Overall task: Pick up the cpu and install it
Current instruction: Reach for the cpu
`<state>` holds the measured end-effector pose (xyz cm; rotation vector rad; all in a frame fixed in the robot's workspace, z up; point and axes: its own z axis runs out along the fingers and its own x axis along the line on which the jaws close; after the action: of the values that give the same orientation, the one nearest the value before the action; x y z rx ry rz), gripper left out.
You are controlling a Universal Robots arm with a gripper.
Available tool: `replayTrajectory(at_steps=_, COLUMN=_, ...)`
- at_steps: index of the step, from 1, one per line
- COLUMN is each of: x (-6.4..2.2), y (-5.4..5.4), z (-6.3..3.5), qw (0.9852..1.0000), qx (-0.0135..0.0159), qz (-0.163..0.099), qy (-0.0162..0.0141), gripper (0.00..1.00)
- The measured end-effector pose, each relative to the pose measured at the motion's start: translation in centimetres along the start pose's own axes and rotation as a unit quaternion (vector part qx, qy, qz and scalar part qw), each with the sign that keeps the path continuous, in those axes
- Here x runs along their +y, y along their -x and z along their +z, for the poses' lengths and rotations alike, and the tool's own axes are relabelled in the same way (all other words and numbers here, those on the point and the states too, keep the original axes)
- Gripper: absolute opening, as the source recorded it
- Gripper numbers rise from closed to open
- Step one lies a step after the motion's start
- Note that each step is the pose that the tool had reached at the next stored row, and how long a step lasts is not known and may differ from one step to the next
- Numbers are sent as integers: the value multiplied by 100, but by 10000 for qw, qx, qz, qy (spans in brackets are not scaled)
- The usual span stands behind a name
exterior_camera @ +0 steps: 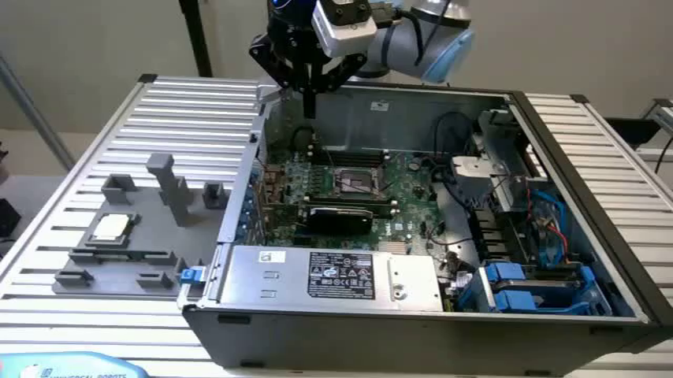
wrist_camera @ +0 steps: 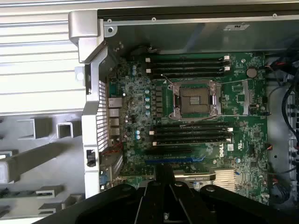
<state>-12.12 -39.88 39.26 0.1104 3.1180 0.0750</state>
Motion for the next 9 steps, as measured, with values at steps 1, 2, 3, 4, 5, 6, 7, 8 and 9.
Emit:
replayTrajectory(at_steps=1, x=0, y=0, z=0, qw=10000, qx=0, qz=0, qy=0, gripper=11)
replayTrajectory(at_steps=2, x=0, y=0, z=0, qw=10000, qx=0, qz=0, qy=0, gripper=11)
replayTrajectory(at_steps=3, x=0, y=0, z=0, qw=10000, qx=0, qz=0, qy=0, gripper=11)
replayTrajectory(at_steps=4, x=0, y=0, z=0, qw=10000, qx=0, qz=0, qy=0, gripper=11)
replayTrajectory(at_steps=5, x=0, y=0, z=0, qw=10000, qx=0, qz=0, qy=0, gripper=11)
replayTrajectory(at_steps=6, x=0, y=0, z=0, qw=10000, qx=0, qz=0, qy=0, gripper=11)
replayTrajectory(at_steps=7, x=0, y=0, z=0, qw=10000, qx=0, qz=0, qy=0, gripper=11)
replayTrajectory(at_steps=8, x=0, y=0, z=0, qw=10000, qx=0, qz=0, qy=0, gripper=11)
replayTrajectory(at_steps=9, x=0, y=0, z=0, qw=10000, qx=0, qz=0, qy=0, gripper=11)
